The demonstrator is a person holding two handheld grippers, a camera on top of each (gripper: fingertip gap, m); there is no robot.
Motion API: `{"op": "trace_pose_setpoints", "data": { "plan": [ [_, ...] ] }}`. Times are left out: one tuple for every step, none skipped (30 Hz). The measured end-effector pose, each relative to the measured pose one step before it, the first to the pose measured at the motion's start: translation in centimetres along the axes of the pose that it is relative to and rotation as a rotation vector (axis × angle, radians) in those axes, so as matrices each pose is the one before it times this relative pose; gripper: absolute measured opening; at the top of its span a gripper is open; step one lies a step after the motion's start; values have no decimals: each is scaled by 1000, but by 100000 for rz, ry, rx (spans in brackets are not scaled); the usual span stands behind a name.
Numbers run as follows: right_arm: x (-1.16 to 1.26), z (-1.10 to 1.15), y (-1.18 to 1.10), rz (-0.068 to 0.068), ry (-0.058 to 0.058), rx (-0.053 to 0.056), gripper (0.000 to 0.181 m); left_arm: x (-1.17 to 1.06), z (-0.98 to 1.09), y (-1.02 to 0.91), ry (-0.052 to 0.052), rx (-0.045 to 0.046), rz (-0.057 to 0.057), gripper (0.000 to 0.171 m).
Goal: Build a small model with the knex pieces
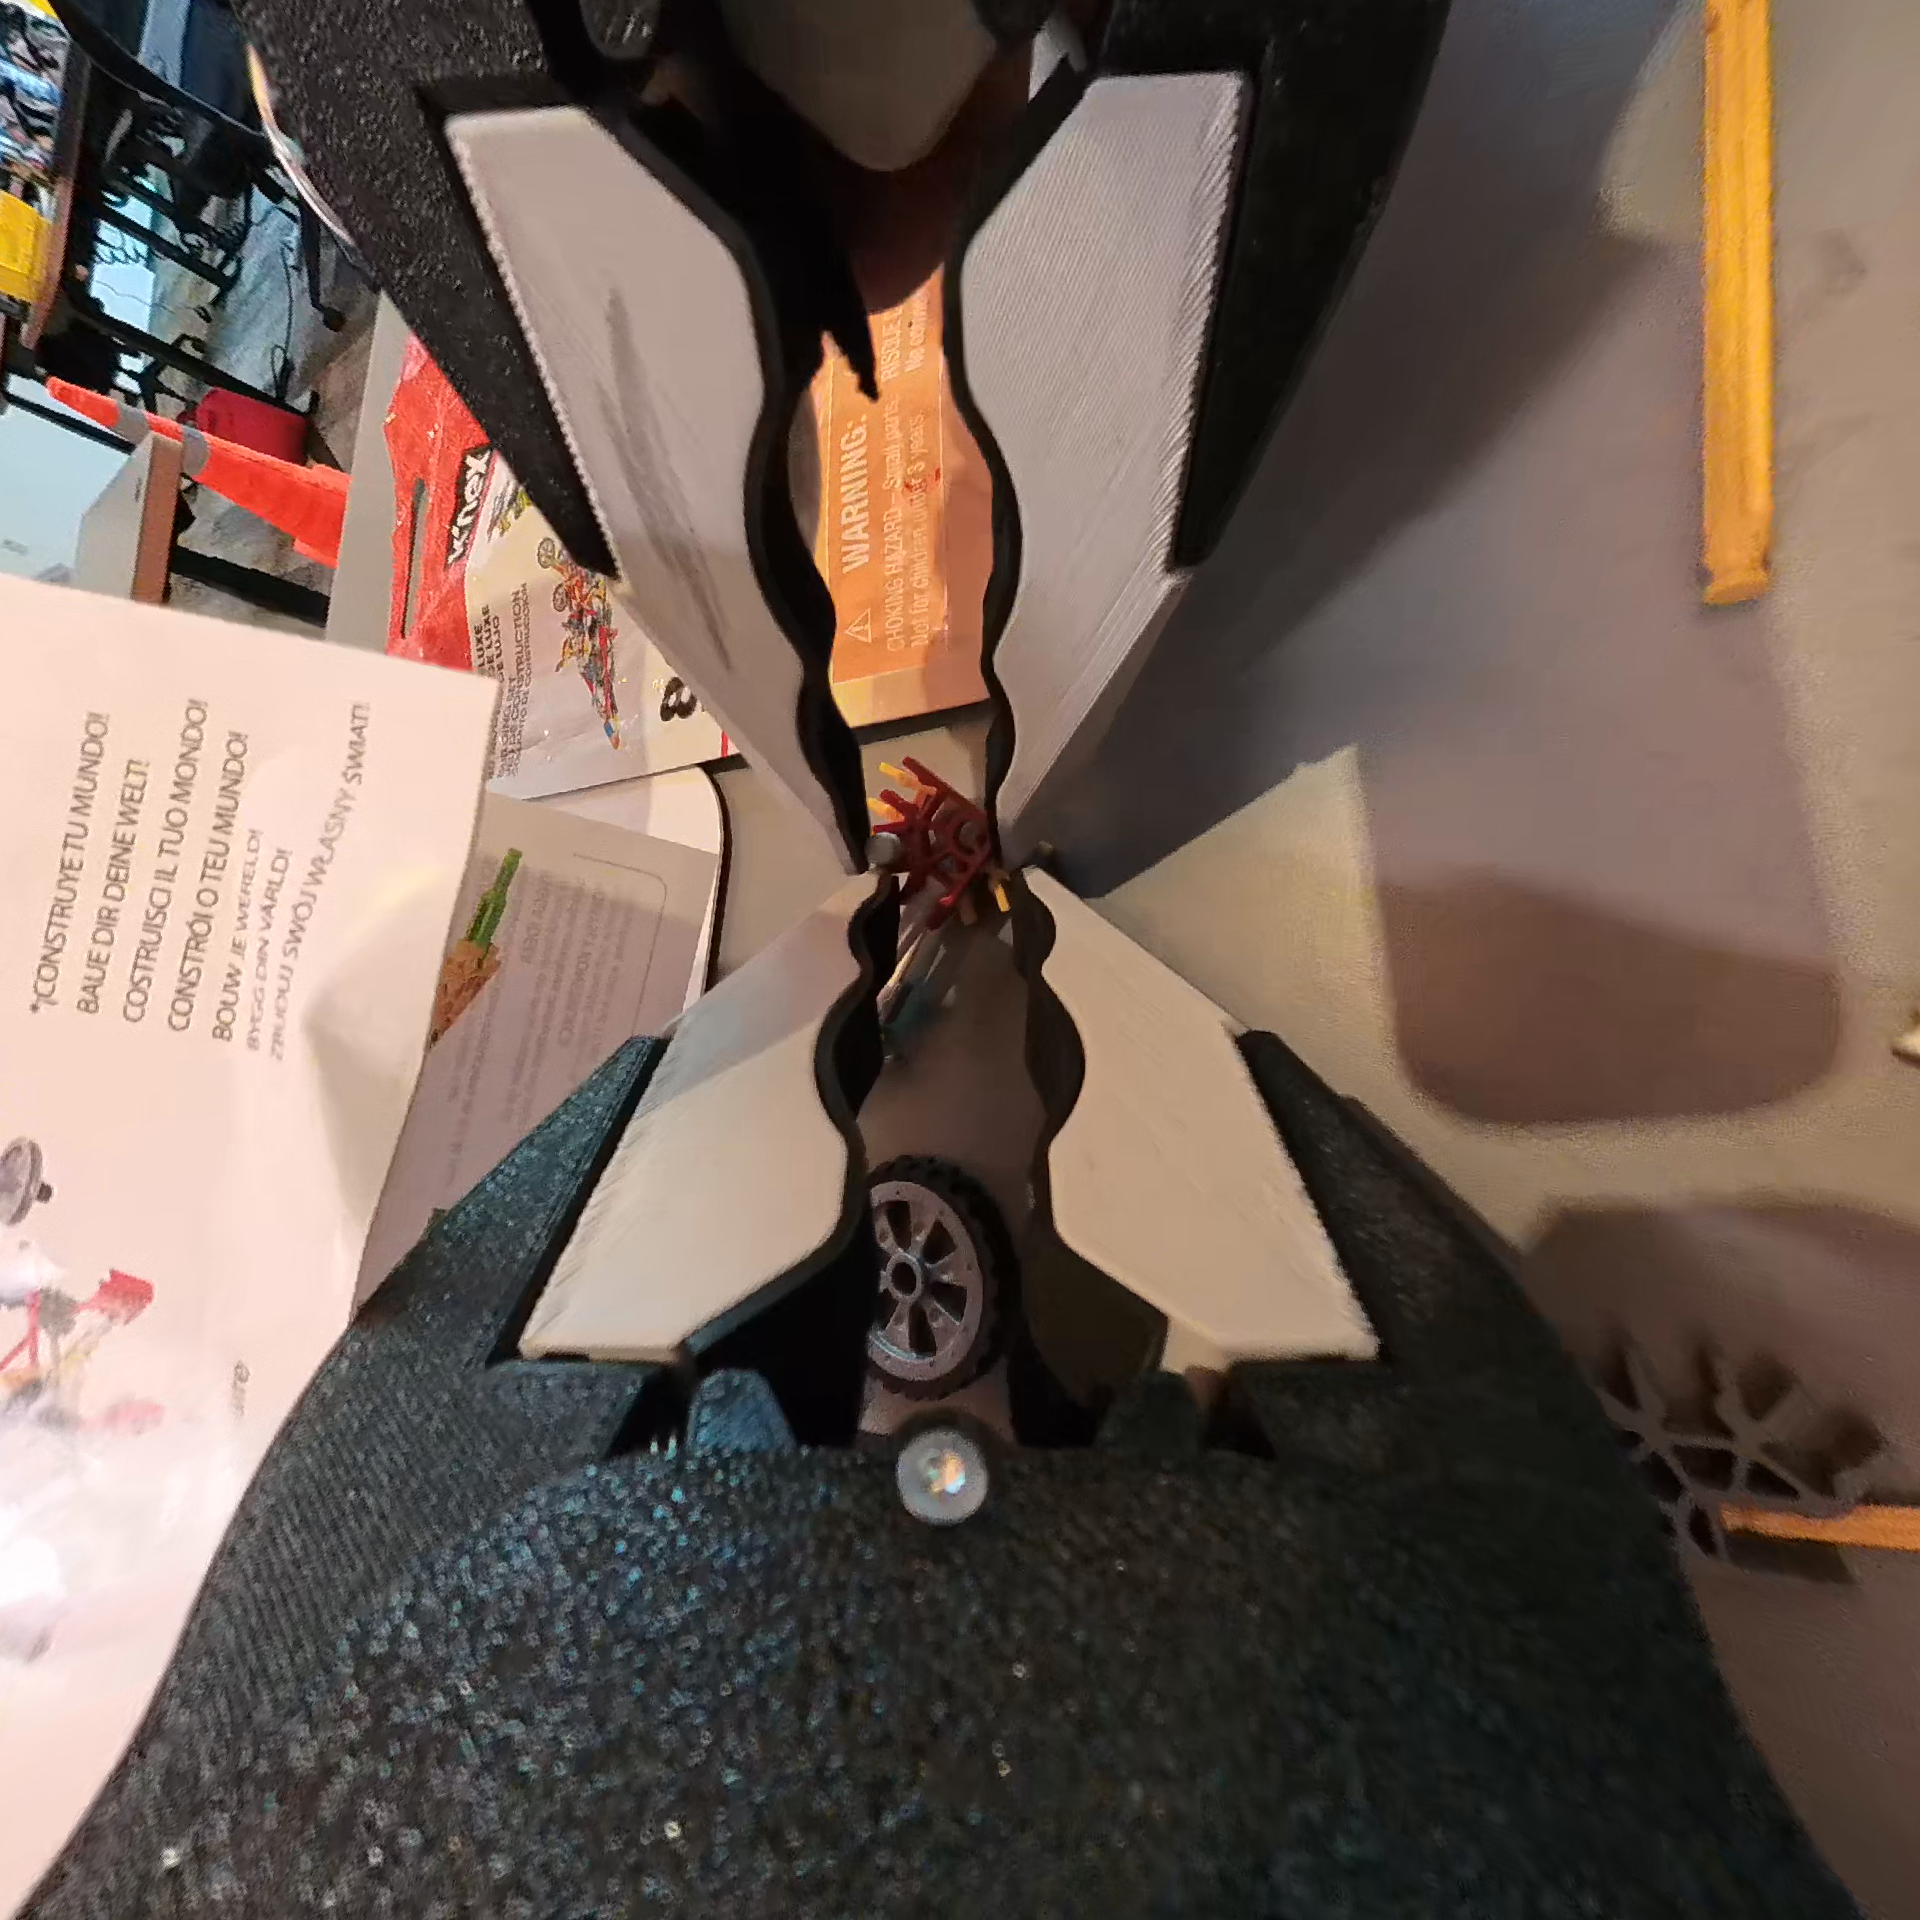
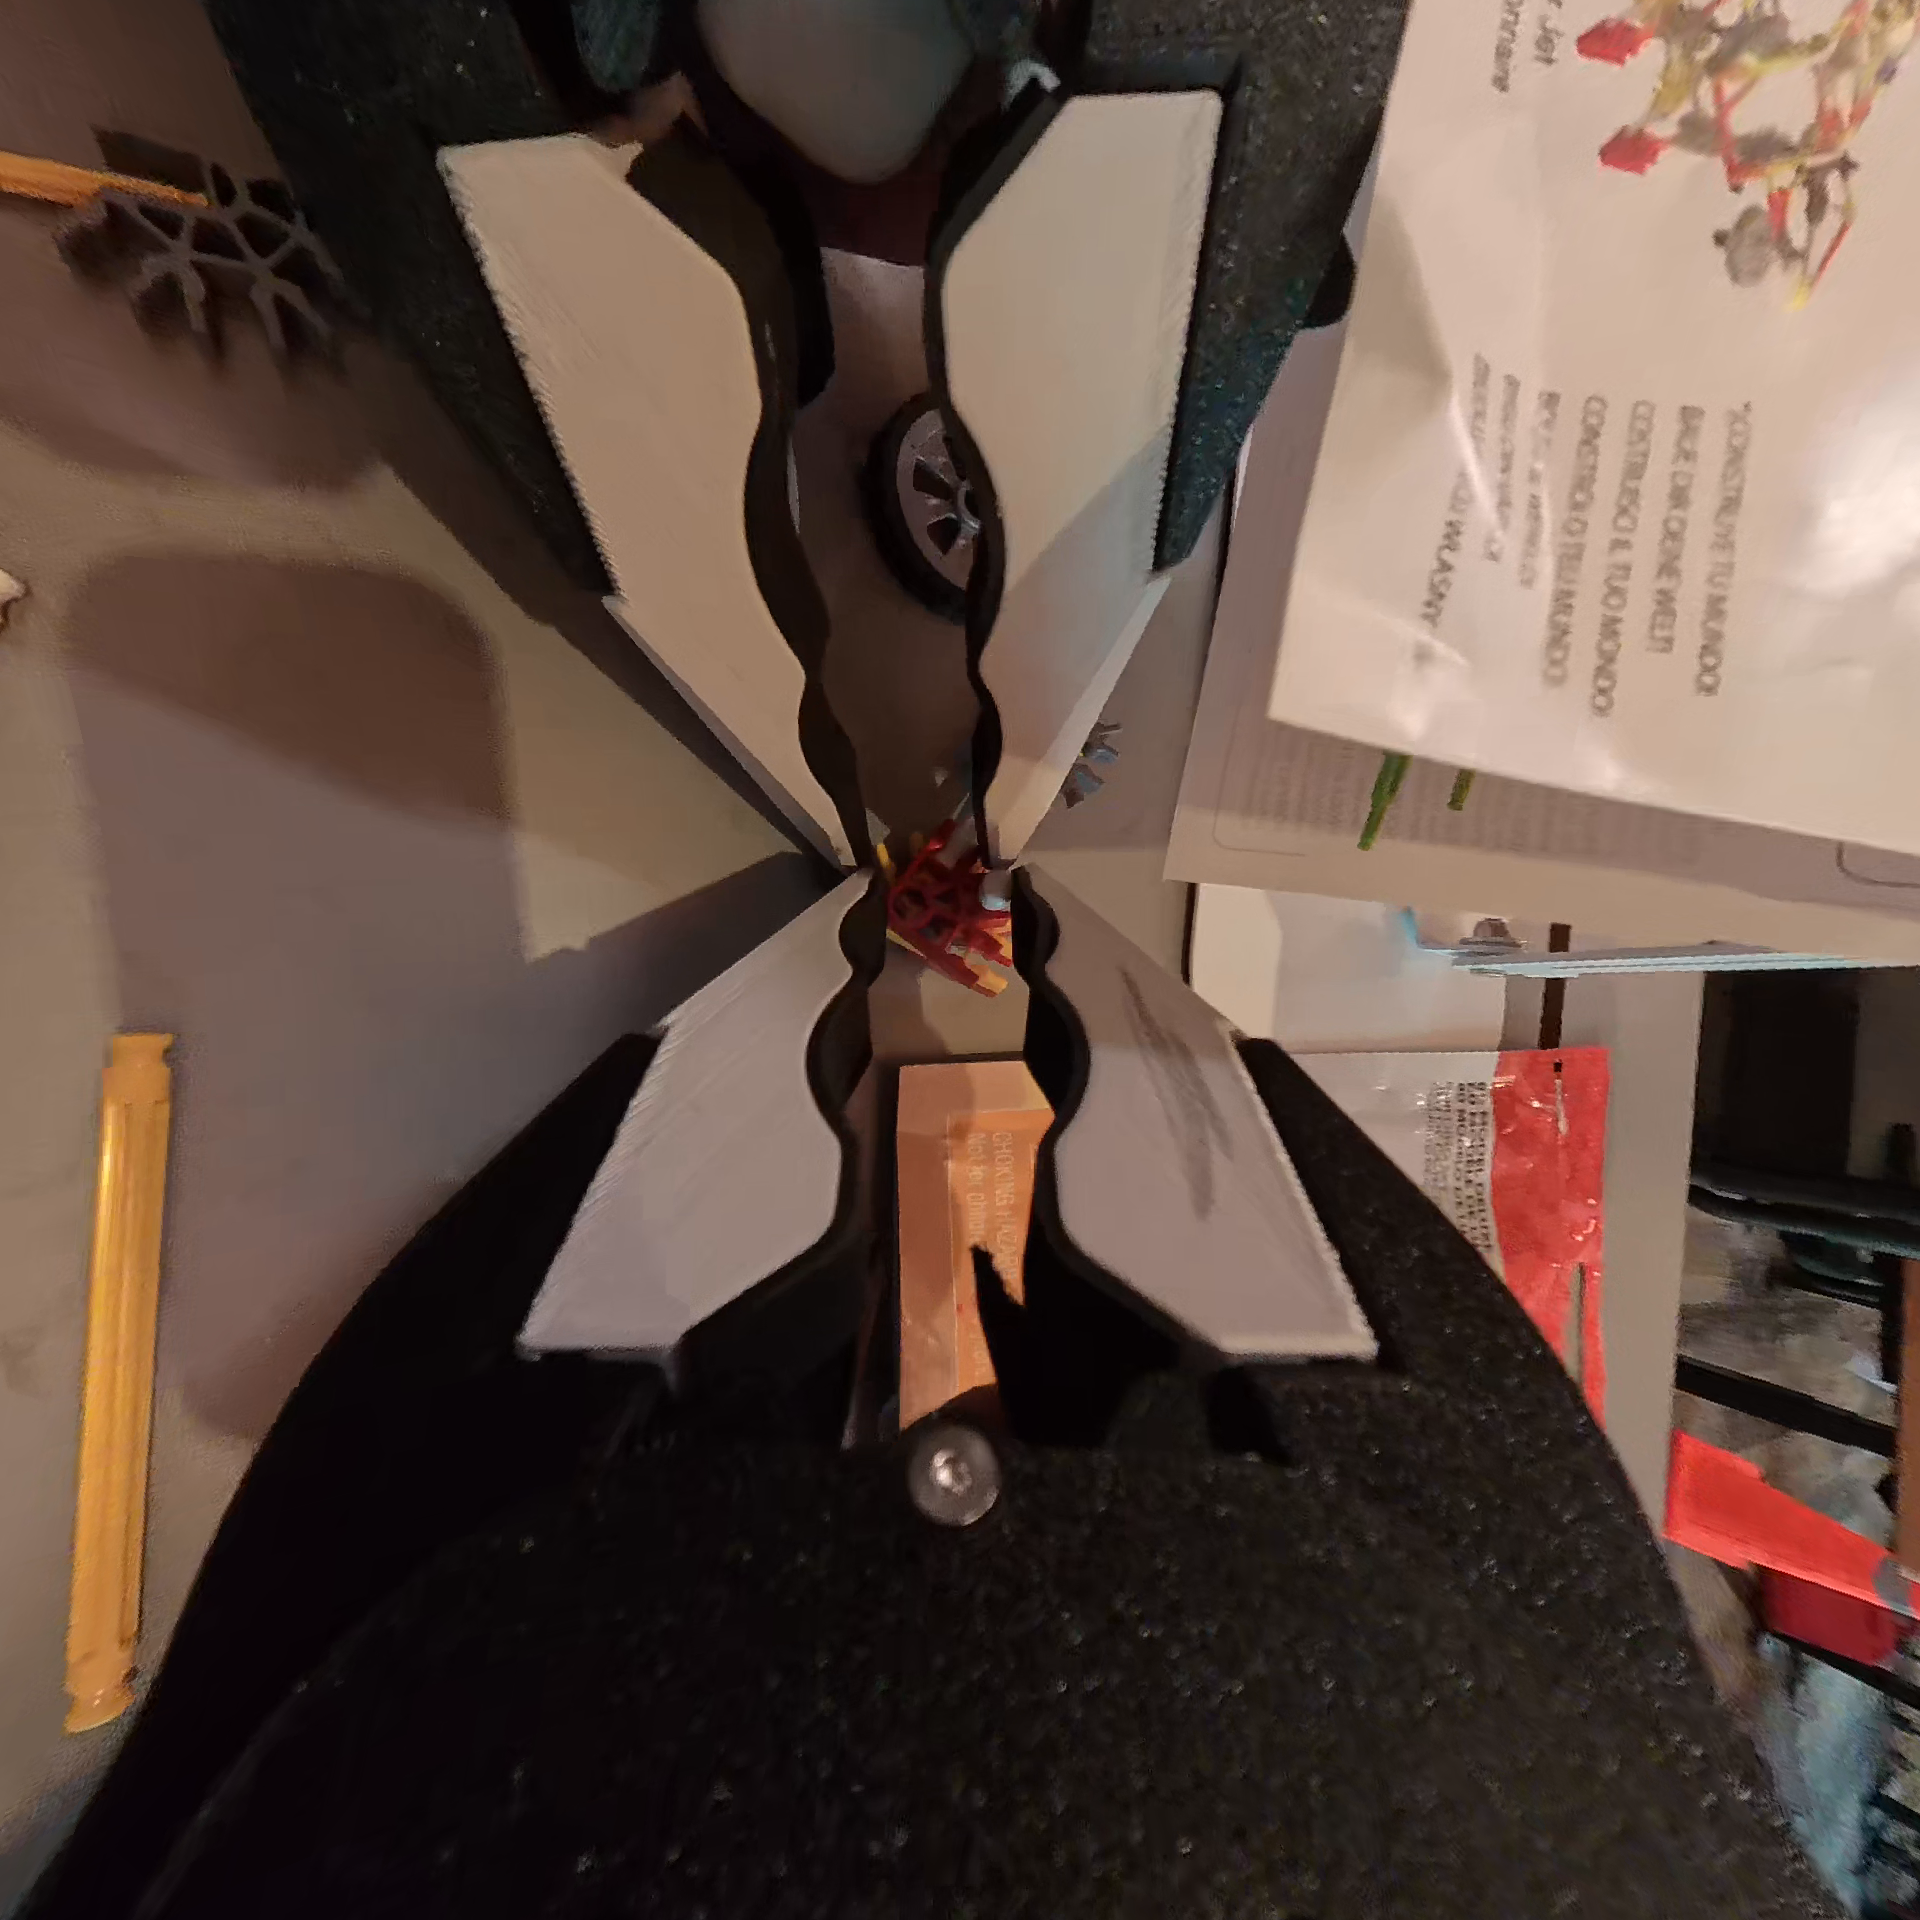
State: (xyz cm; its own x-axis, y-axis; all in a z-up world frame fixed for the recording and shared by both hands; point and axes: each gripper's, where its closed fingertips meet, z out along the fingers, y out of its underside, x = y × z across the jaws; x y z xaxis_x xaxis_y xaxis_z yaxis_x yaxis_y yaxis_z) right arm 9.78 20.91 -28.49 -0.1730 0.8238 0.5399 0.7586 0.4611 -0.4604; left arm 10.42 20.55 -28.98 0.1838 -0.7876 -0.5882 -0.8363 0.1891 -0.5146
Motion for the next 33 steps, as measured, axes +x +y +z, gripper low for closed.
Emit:
{"op": "trace_pose_setpoints", "data": {
  "plan": [
    [-30, -25, 16, 1574, -1064, 740, 21, 5, 9, -43, -62, 74, -92, 19],
    [-23, -46, 32, 567, -695, 375, 21, 25, 39, -73, 82, 347, -844, 19],
    [-18, -28, 35, 380, -456, 53, 20, 9, 38, -58, -1, 166, -328, 19],
    [19, -10, 39, 178, -158, -245, 20, -13, 59, -36, -140, 50, -318, 19],
    [9, -5, 13, 184, -82, -313, 20, -7, 22, -24, 67, 229, -221, 19],
    [6, 7, -3, 169, -55, -61, 19, -8, 6, -8, 139, -63, -279, 18],
    [6, 20, -12, 735, -217, 373, 19, -12, -1, 21, -135, -539, 295, 18],
    [17, 13, 1, 621, -202, 277, 19, -17, 22, -2, -289, -375, 368, 18],
    [9, 5, 13, -220, 135, -138, 19, -26, 26, -11, -211, -23, 205, 18],
    [8, -8, 20, -143, 10, -339, 19, 1, 13, -16, -82, -40, 96, 17],
    [-4, -2, -8, -183, 15, -252, 19, -7, 5, -8, -323, -291, 654, 17],
    [3, 6, 25, -616, 403, -271, 19, -19, 27, 0, -560, -162, 779, 17],
    [13, 6, 14, -73, 229, -201, 18, -23, 33, -6, -577, -10, 443, 17],
    [26, 23, -4, 215, 89, 16, 18, -12, 3, 19, -212, -197, 90, 17],
    [33, 33, -10, 6, 427, -106, 18, -46, 20, 29, -311, -351, 94, 16],
    [46, 14, 20, 295, 224, -73, 17, -25, 38, -28, -376, -129, 170, 15],
    [80, -10, 18, 687, 123, 308, 14, 17, 50, -94, -696, 125, 990, 11],
    [28, 4, 21, 287, 54, 411, 14, -19, 46, -17, -805, -673, 1776, 9],
    [9, -14, 47, 588, -252, 51, 14, -14, 23, -10, -111, -587, 761, 10],
    [39, -9, 60, -26, 60, -447, 14, -36, 66, -11, -41, -186, -471, 10],
    [21, -3, 53, -483, 262, -526, 14, -25, 39, -15, -153, 141, 44, 10],
    [-10, 6, 8, -73, 116, -245, 14, 10, 14, -8, -1, -31, -6, 9],
    [1, -4, 6, -570, 367, -395, 14, 9, -8, 2, 69, -230, -7, 9],
    [7, 12, 3, -513, 298, -428, 14, -12, 2, 27, -223, -452, 747, 9],
    [14, 26, -13, 94, 102, 43, 14, -16, 18, 31, -442, -530, 797, 9],
    [6, 19, 15, 359, -41, -95, 14, -33, 32, 2, 208, 193, -306, 9],
    [-7, 3, 22, -668, 269, -649, 14, -8, 18, 6, 507, 562, -331, 9],
    [-1, 13, 0, -167, 108, -302, 14, 1, -8, 23, 41, 29, 818, 9],
    [-9, -11, 15, 197, -66, -108, 14, 6, 2, -10, 98, -154, 700, 9],
    [16, -5, 11, -142, 189, -166, 14, 8, 0, 34, 59, 40, 527, 9],
    [29, 14, -10, -149, 289, 216, 14, -5, -18, 47, 91, 2, 247, 10],
    [65, -2, 4, 614, 106, 591, 15, -15, -36, 66, 66, 37, 376, 10],
    [40, 16, -1, 627, 55, 602, 15, -65, -67, 111, -230, -519, 278, 12]
  ]
}}
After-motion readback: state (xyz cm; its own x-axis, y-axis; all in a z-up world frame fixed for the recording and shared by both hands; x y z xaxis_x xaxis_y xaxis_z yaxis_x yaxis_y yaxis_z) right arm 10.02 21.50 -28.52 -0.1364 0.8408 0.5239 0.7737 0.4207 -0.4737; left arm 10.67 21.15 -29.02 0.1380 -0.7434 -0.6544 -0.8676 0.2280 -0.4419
